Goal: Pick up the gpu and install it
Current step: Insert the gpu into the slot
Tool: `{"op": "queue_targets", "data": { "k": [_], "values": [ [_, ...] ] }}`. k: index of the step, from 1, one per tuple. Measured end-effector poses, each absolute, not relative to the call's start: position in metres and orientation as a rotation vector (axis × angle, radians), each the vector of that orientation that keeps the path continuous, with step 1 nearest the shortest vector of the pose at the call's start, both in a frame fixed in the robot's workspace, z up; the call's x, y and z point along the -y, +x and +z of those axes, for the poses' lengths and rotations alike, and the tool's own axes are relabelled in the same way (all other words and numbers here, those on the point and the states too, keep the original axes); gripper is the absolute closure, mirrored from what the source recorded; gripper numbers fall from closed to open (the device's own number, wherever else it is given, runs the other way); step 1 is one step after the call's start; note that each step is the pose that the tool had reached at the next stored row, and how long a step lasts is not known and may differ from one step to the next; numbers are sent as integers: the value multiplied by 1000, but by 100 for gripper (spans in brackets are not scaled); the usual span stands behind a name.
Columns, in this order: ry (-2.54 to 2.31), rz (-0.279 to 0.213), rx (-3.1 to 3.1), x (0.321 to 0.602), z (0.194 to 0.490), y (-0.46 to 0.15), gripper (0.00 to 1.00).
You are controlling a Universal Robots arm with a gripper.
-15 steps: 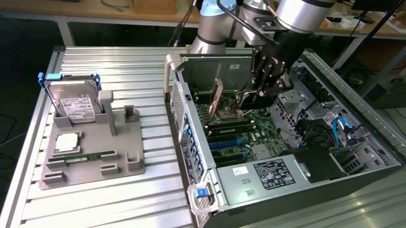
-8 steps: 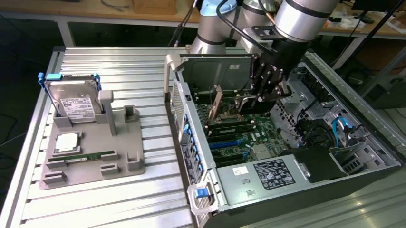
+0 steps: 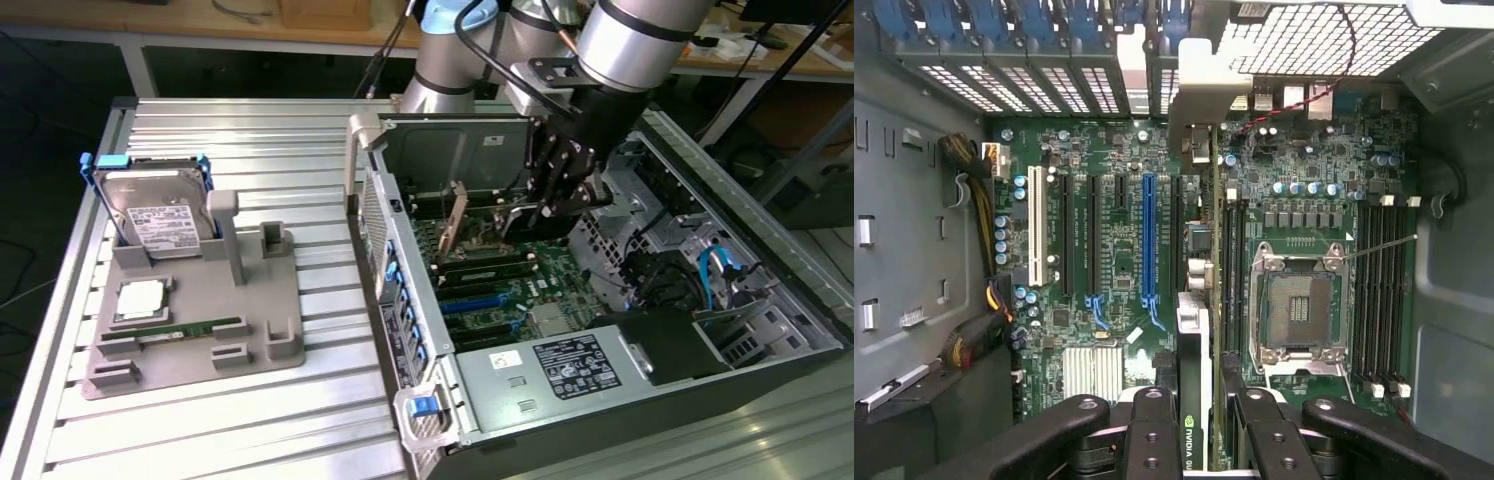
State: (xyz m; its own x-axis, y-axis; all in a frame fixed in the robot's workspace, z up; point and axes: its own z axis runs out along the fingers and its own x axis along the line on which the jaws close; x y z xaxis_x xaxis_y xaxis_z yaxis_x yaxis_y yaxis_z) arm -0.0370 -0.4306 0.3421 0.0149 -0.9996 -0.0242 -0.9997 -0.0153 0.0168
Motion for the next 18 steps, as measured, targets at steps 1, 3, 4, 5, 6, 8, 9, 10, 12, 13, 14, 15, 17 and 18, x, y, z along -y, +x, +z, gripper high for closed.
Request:
{"op": "queue_targets", "data": {
  "k": [1,3,4,5,6,8,9,10,12,13,14,15,17,18],
  "values": [
    [-2235,45,-2201,431,342,-37,73],
    [-2235,45,-2201,433,342,-37,73],
    [-2235,45,-2201,434,342,-37,73],
    [-2235,45,-2201,435,342,-37,73],
    [-2235,45,-2201,436,342,-37,73],
    [-2234,46,-2201,439,342,-37,73],
    [-2234,46,-2201,440,342,-37,73],
    [-2234,46,-2201,441,342,-37,73],
    [-2234,47,-2200,442,342,-37,73],
    [-2234,47,-2200,442,342,-37,73],
    [-2234,47,-2200,442,342,-37,73],
    [-2234,47,-2200,442,342,-37,73],
    [-2234,47,-2200,442,342,-37,73],
    [-2234,47,-2200,442,342,-37,73]
  ]
}}
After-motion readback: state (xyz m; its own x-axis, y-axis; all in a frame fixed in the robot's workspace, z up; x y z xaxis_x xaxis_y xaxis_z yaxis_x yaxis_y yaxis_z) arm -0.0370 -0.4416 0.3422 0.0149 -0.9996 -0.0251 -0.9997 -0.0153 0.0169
